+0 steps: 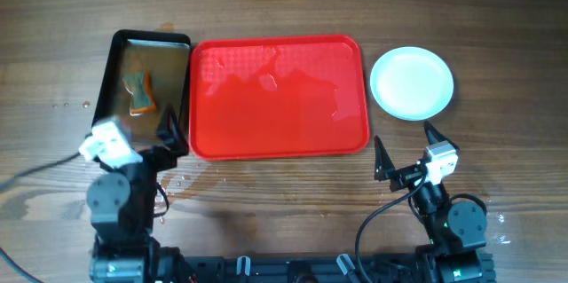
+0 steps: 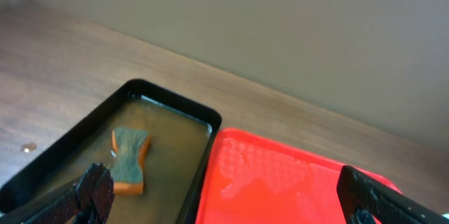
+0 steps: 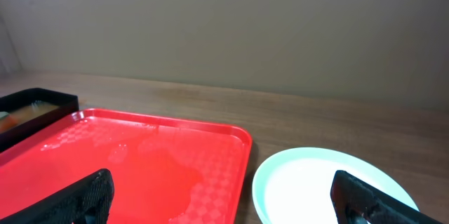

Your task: Clean dirty plates on tray and stack at the side

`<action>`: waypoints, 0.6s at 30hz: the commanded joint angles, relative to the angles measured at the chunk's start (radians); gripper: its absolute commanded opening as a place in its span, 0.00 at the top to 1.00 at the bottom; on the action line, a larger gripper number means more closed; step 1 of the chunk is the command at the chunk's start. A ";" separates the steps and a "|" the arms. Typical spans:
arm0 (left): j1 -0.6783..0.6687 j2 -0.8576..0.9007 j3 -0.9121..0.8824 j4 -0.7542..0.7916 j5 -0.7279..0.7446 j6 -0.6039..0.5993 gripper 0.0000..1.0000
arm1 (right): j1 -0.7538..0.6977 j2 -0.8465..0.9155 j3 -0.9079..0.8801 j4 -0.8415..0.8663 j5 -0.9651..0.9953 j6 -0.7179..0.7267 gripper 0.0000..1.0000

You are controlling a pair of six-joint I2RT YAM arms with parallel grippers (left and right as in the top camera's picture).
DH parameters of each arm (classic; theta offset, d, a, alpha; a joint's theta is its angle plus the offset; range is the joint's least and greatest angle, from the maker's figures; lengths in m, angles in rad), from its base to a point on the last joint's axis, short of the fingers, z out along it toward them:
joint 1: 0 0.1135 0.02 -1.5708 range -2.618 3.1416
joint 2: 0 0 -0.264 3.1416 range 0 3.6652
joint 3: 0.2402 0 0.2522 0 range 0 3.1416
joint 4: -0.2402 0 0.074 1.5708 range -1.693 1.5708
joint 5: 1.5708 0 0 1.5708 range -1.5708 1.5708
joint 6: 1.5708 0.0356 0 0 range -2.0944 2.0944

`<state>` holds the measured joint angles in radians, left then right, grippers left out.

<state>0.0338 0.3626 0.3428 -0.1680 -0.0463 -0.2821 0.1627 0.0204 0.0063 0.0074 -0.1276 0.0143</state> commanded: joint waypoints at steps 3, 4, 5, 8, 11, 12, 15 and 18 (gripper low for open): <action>0.033 -0.207 -0.213 0.072 0.056 0.013 0.00 | -0.003 0.000 -0.001 0.002 -0.012 0.014 0.00; 0.033 -0.228 -0.228 0.072 0.057 0.013 0.00 | -0.003 0.000 -0.001 0.002 -0.011 0.014 0.00; 0.033 -0.254 -0.246 0.072 0.057 0.014 0.00 | -0.003 0.000 -0.001 0.002 -0.011 0.014 0.00; 0.035 -0.317 -0.293 0.071 0.058 0.032 0.00 | -0.003 0.000 -0.001 0.002 -0.012 0.014 0.00; 0.038 -0.356 -0.332 0.084 0.061 0.043 0.00 | -0.003 0.000 -0.001 0.002 -0.012 0.014 0.00; 0.038 -0.359 -0.333 0.087 0.064 0.043 0.00 | -0.003 0.000 -0.001 0.002 -0.012 0.014 0.00; 0.038 -0.360 -0.333 0.086 0.064 0.043 0.00 | -0.003 0.000 -0.001 0.002 -0.012 0.014 0.00; 0.037 -0.360 -0.333 0.087 0.065 0.043 0.00 | -0.003 0.000 -0.001 0.002 -0.012 0.014 0.00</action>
